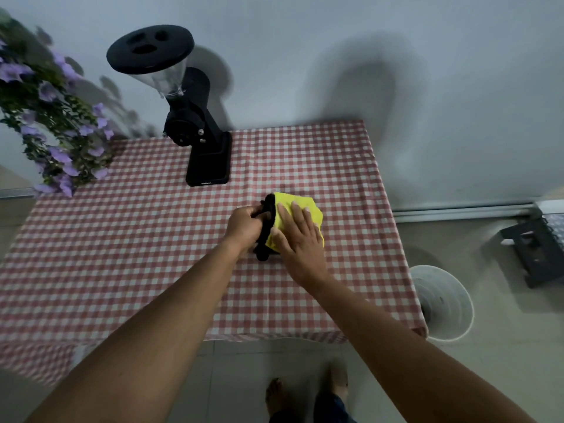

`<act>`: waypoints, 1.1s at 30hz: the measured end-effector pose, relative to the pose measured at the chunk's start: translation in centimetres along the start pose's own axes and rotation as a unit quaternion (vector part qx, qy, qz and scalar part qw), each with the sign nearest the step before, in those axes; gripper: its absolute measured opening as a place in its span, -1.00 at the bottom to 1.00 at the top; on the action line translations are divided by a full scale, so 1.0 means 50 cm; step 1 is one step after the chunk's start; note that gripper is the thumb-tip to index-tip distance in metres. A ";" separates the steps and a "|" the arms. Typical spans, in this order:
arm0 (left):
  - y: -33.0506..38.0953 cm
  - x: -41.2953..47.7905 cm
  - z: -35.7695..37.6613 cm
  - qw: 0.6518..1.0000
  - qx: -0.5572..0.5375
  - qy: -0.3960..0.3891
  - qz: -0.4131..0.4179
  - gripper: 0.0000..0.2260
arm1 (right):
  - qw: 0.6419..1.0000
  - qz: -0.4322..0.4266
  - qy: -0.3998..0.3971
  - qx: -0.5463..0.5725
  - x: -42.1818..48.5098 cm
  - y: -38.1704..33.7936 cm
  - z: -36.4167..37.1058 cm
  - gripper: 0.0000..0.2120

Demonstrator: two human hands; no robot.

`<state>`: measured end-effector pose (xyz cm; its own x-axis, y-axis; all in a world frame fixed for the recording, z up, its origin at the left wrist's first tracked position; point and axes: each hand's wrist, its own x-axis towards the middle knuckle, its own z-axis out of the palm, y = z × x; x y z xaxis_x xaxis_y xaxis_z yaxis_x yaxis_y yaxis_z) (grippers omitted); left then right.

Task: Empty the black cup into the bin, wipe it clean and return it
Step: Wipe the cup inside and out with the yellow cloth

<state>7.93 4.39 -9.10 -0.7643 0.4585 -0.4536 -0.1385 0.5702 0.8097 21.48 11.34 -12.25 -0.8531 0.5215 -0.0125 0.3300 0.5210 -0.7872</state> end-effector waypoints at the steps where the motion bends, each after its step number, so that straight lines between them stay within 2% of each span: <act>1: -0.003 0.001 -0.002 1.000 -0.004 -0.001 -0.007 -0.76 | 1.000 -0.009 0.011 -0.002 -0.003 0.012 0.001 -0.47; 4: 0.000 0.000 -0.003 0.999 -0.025 0.005 -0.035 -0.76 | 0.992 0.075 0.042 0.089 0.010 0.041 -0.010 -0.56; 6: 0.006 0.003 -0.001 0.998 -0.032 0.019 -0.049 -0.80 | 0.989 0.104 0.045 0.096 0.019 0.033 -0.011 -0.57; 10: 0.008 0.009 -0.006 0.996 -0.040 0.020 -0.077 -0.83 | 0.999 -0.037 0.036 0.003 -0.004 -0.007 0.013 -0.56; 12: 0.001 0.012 -0.010 0.994 -0.049 0.015 -0.093 -0.81 | 0.997 -0.066 0.041 -0.018 -0.011 0.009 0.021 -0.56; 16: 0.003 0.016 -0.011 0.988 -0.079 0.035 -0.126 -0.78 | 0.995 0.063 0.054 0.063 0.022 0.031 0.008 -0.55; 17: 0.004 0.018 -0.011 0.986 -0.091 0.040 -0.134 -0.79 | 0.995 0.067 0.042 0.057 0.027 0.021 0.007 -0.54; 21: -0.009 0.027 -0.013 0.976 -0.121 0.046 -0.173 -0.81 | 0.992 -0.092 0.007 -0.089 0.001 -0.014 0.024 -0.54; 23: -0.017 0.027 -0.015 0.974 -0.126 0.045 -0.182 -0.81 | 0.991 -0.098 0.009 -0.093 0.002 0.005 0.021 -0.52; 25: -0.019 0.023 -0.017 0.975 -0.118 0.047 -0.180 -0.81 | 0.997 -0.051 0.033 -0.056 0.011 0.024 0.011 -0.48; 28: -0.011 0.002 -0.016 0.981 -0.122 0.023 -0.152 -0.85 | 0.991 0.062 0.037 0.108 0.026 0.024 -0.009 -0.50; 31: 0.009 -0.013 -0.020 0.986 -0.128 -0.003 -0.103 -0.82 | 0.969 0.066 0.072 0.226 0.042 0.005 -0.025 -0.60; 33: 0.023 -0.018 -0.024 0.987 -0.137 -0.016 -0.081 -0.81 | 0.950 0.109 0.084 0.280 0.058 -0.004 -0.041 -0.64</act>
<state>7.69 3.82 -7.33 -0.6975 0.4004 -0.5943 -0.4265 0.4345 0.7933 19.78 14.15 -10.85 -0.6963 0.7015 -0.1519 0.1850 -0.0291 -0.9823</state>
